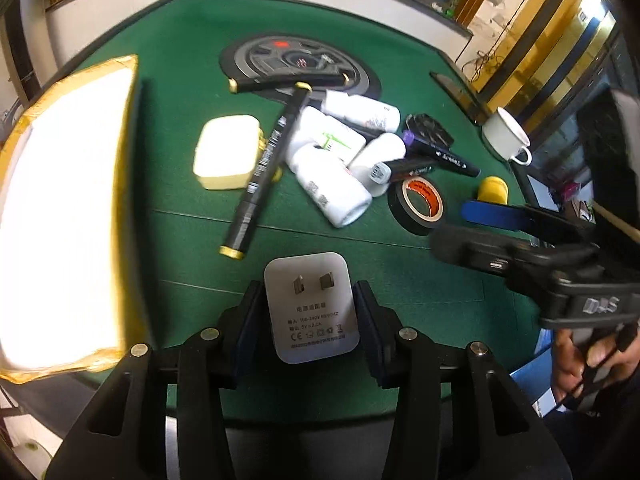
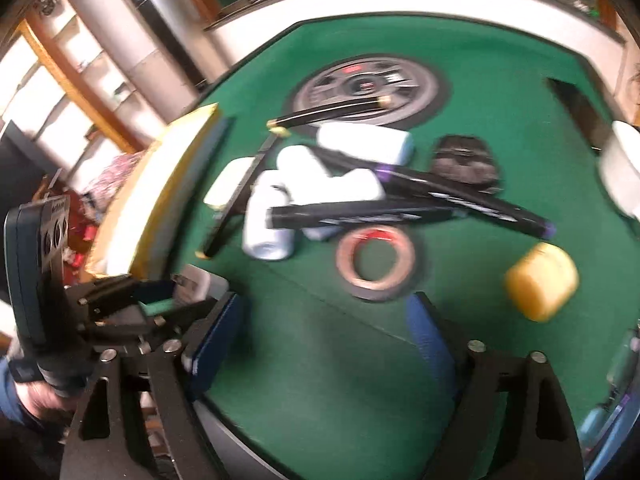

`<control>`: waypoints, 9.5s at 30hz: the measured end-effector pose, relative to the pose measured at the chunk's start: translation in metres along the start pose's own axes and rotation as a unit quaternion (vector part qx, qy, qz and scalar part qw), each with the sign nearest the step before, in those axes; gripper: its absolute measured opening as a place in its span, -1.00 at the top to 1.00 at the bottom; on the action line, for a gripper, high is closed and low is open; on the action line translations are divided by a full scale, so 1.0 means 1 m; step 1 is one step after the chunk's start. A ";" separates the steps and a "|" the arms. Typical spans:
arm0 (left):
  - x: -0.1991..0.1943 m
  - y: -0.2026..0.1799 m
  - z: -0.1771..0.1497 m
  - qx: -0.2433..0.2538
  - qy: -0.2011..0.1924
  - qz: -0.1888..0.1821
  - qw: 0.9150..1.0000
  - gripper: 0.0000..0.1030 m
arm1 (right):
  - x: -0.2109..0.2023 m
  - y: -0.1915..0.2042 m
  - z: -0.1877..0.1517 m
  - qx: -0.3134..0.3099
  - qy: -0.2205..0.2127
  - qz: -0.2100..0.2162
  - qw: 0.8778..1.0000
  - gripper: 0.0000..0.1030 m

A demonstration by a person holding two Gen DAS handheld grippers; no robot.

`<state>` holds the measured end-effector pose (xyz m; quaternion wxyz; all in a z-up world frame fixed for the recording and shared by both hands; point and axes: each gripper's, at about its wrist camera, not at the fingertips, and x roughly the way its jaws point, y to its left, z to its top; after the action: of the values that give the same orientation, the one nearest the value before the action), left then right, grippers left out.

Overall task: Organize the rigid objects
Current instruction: 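Carry the white power adapter toward the tray with the left gripper while the right gripper approaches the pill bottles, then grasp a white pill bottle with the right gripper and lift it, then lower the adapter into the tray with the left gripper while the right gripper places the bottle beside it, then grasp the yellow square keychain tag with the left gripper, then grasp the yellow masking-tape roll with the right gripper, then carry the keychain tag with the left gripper while the right gripper carries the tape roll to the tray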

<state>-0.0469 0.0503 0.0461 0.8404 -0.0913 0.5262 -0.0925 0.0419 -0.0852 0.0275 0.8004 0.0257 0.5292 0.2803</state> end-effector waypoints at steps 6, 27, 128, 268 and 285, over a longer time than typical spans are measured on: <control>-0.026 0.019 0.000 -0.013 -0.035 -0.001 0.999 0.16 | 0.036 0.024 0.026 -0.002 0.036 -0.004 0.999 -0.38; -0.060 0.077 0.011 -0.047 -0.086 -0.006 0.995 0.16 | 0.074 0.045 0.040 0.020 0.106 -0.032 0.994 0.38; 0.065 0.039 0.110 0.031 0.052 0.044 0.997 -0.06 | -0.051 -0.069 -0.008 0.235 -0.070 0.017 0.969 0.27; 0.003 0.003 0.008 0.252 0.124 -0.126 0.951 0.13 | -0.027 0.040 -0.030 0.225 -0.095 0.008 0.970 0.43; -0.105 0.157 0.085 0.078 -0.024 -0.185 0.979 0.13 | -0.004 0.127 0.062 0.118 -0.076 0.068 0.988 0.43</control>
<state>-0.0063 0.2331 0.1339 0.8255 -0.1240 0.4712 -0.2849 0.0409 0.0361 0.1007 0.8091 0.1771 0.4930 0.2665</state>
